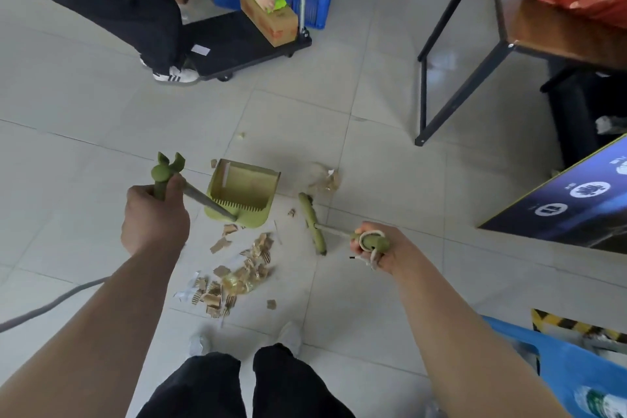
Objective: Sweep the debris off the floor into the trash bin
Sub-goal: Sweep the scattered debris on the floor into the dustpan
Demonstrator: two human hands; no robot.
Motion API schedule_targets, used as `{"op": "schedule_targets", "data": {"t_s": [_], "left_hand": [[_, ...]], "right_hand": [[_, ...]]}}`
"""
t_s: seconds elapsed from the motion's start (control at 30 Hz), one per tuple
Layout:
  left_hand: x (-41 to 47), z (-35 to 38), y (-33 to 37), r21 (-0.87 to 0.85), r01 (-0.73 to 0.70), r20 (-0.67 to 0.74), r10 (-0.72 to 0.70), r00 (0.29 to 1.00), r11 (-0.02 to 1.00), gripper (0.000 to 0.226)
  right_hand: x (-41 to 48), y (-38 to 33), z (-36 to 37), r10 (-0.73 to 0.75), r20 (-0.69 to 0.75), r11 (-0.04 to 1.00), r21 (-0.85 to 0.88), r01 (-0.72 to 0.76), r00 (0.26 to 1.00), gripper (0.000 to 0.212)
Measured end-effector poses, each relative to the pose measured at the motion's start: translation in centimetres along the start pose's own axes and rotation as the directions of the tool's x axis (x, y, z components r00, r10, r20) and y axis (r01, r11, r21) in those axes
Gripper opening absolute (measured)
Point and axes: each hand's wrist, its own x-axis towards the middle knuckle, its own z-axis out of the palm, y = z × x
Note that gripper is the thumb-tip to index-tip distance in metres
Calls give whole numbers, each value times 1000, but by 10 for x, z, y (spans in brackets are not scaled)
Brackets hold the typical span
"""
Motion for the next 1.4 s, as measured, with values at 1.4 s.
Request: {"op": "schedule_targets", "data": {"t_s": [1.4], "left_hand": [[32, 13, 17, -64, 104, -28, -106, 994, 992, 53]], "right_hand": [[13, -121, 46, -112, -136, 989, -112, 97, 984, 21]]}}
